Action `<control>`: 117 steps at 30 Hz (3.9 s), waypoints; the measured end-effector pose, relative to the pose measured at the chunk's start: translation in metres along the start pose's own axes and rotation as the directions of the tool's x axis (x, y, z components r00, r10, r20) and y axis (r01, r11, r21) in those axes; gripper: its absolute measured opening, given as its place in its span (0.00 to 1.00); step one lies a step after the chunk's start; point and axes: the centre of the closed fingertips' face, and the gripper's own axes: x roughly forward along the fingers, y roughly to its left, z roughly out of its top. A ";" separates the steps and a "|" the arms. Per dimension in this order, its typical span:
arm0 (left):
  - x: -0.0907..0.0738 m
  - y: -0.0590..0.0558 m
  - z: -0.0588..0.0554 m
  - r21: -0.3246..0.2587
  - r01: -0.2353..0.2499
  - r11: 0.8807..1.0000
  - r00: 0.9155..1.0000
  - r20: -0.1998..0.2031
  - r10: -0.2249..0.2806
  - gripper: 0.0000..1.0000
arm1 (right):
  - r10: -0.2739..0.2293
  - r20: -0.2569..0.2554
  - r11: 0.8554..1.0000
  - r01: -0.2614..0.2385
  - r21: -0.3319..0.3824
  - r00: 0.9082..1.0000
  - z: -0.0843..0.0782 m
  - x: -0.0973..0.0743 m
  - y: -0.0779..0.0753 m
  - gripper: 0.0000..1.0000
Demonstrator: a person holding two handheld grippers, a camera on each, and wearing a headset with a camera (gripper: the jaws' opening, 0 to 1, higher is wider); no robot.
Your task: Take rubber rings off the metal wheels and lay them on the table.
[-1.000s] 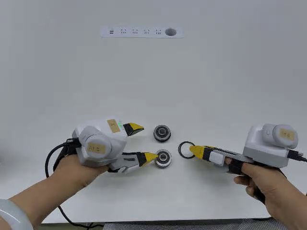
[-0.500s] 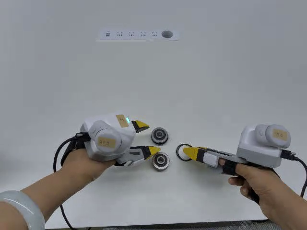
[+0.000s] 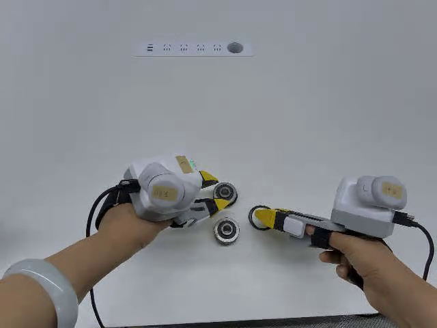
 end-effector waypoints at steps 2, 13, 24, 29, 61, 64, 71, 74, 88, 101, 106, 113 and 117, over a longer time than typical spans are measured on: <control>0.002 0.000 -0.001 0.003 0.004 1.000 1.000 -0.009 -0.004 0.24 | -0.001 0.000 1.000 0.001 0.000 1.000 0.000 0.000 0.000 0.11; 0.009 0.001 -0.003 0.012 0.021 1.000 0.999 -0.036 -0.021 0.18 | -0.004 0.004 1.000 0.004 0.005 1.000 0.001 -0.001 -0.002 0.11; 0.010 0.002 -0.005 0.022 0.038 0.999 0.998 -0.049 -0.037 0.14 | 0.013 0.017 1.000 -0.013 0.013 1.000 0.008 0.005 0.001 0.12; 0.011 0.002 -0.005 0.028 0.042 0.999 0.998 -0.047 -0.041 0.13 | 0.023 0.022 1.000 -0.023 0.006 1.000 0.013 0.011 0.005 0.14; 0.011 0.002 -0.006 0.011 0.039 0.999 0.999 -0.027 -0.038 0.13 | 0.136 -0.026 0.989 -0.137 -0.055 0.990 0.033 0.052 0.027 0.38; 0.011 0.002 -0.006 0.008 0.037 0.999 0.999 -0.025 -0.037 0.13 | 0.144 -0.041 0.988 -0.146 -0.051 0.989 0.033 0.054 0.028 0.39; 0.011 0.002 -0.006 0.006 0.037 0.999 0.999 -0.024 -0.037 0.13 | 0.155 -0.080 0.986 -0.159 -0.049 0.985 0.030 0.060 0.028 0.39; 0.010 0.002 -0.006 0.007 0.038 0.999 0.999 -0.024 -0.037 0.13 | 0.160 -0.098 0.985 -0.165 -0.048 0.982 0.028 0.061 0.028 0.40; 0.011 0.002 -0.006 0.008 0.037 0.999 0.999 -0.020 -0.037 0.13 | 0.179 -0.139 0.981 -0.188 -0.050 0.974 0.023 0.058 0.033 0.39; 0.011 0.002 -0.006 0.008 0.039 0.999 0.999 -0.016 -0.038 0.13 | 0.187 -0.138 0.979 -0.196 -0.053 0.973 0.022 0.051 0.033 0.40; 0.011 0.002 -0.006 0.008 0.038 0.999 0.999 -0.018 -0.038 0.13 | 0.192 -0.138 0.979 -0.200 -0.048 0.972 0.022 0.047 0.033 0.38; 0.011 0.002 -0.006 0.006 0.038 0.999 0.999 -0.016 -0.038 0.13 | 0.199 -0.152 0.977 -0.208 -0.041 0.968 0.015 0.044 0.033 0.34; 0.011 0.002 -0.006 0.006 0.038 0.999 0.999 -0.016 -0.038 0.13 | 0.181 -0.152 0.981 -0.190 -0.045 0.972 0.015 0.044 0.029 0.27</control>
